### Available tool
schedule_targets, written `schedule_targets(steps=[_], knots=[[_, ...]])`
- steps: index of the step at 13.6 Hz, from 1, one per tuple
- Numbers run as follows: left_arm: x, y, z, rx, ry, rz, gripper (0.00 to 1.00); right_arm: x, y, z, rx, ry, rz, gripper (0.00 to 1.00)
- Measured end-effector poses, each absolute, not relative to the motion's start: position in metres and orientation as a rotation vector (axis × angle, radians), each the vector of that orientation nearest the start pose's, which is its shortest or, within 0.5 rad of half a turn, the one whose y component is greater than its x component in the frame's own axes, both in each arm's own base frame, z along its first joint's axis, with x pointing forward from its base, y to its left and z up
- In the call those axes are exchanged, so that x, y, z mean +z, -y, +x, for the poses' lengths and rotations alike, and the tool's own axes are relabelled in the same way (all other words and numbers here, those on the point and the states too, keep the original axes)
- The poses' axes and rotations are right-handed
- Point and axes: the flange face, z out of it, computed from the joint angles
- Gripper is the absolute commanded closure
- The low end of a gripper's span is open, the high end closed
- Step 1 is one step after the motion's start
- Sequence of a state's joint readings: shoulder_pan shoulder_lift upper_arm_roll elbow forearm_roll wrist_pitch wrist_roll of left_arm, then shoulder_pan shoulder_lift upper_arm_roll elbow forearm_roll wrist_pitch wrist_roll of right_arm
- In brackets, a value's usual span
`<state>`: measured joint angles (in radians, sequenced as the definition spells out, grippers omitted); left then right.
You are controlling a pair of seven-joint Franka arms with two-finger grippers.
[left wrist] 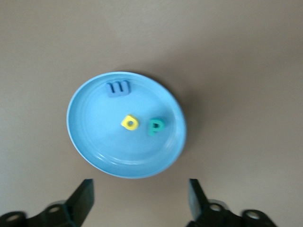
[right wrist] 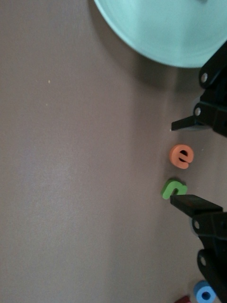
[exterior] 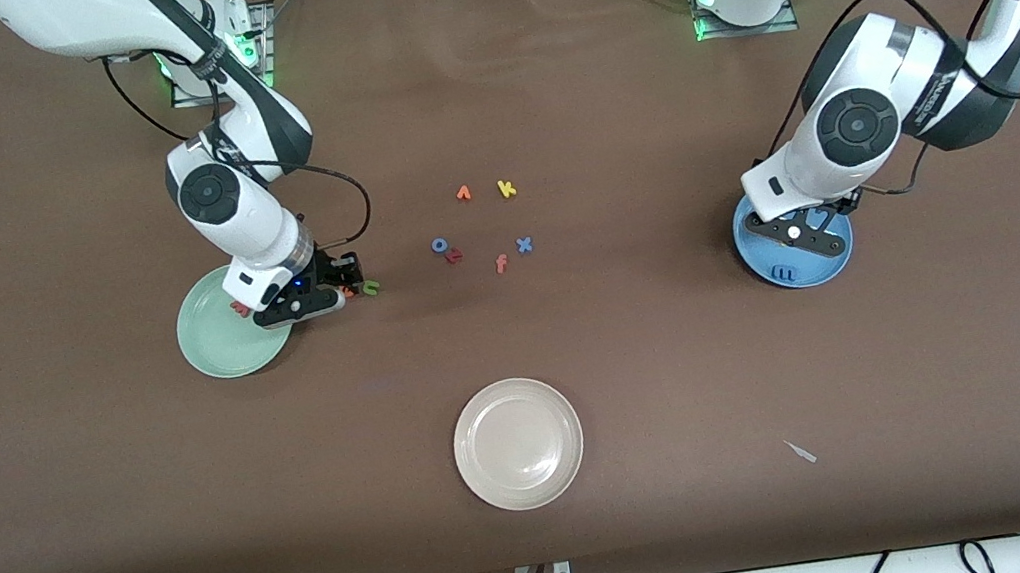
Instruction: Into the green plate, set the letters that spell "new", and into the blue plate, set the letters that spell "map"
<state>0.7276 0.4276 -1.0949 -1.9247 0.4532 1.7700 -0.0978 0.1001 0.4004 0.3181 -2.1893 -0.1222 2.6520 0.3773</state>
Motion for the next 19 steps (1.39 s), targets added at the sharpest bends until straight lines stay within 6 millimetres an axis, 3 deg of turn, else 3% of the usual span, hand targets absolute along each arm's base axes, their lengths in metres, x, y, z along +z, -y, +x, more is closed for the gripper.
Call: schedule_targets(steps=[4, 7, 10, 13, 15, 17, 19], knots=[[0.451, 0.121, 0.583, 0.415, -0.538, -3.050, 0.00, 0.196, -0.234, 0.514, -0.089, 0.206, -3.041, 0.38], [0.509, 0.105, 0.597, 0.324, -0.478, -3.081, 0.00, 0.189, -0.233, 0.508, -0.096, 0.211, -3.036, 0.39], [0.541, 0.093, 0.605, 0.234, -0.384, -3.091, 0.00, 0.183, -0.231, 0.501, -0.083, 0.224, -3.041, 0.39], [0.566, 0.082, 0.600, 0.222, -0.201, -3.177, 0.00, 0.180, -0.229, 0.498, -0.075, 0.228, -3.044, 0.39], [0.581, 0.059, 0.596, 0.202, -0.067, -3.214, 0.00, 0.179, -0.229, 0.496, -0.073, 0.246, -3.050, 0.39], [0.590, 0.036, 0.589, 0.180, 0.025, -3.201, 0.00, 0.177, -0.226, 0.496, -0.072, 0.247, -3.055, 0.42], [0.591, 0.035, 0.581, 0.128, 0.040, -3.189, 0.00, 0.177, -0.224, 0.497, -0.076, 0.255, -3.059, 0.46]])
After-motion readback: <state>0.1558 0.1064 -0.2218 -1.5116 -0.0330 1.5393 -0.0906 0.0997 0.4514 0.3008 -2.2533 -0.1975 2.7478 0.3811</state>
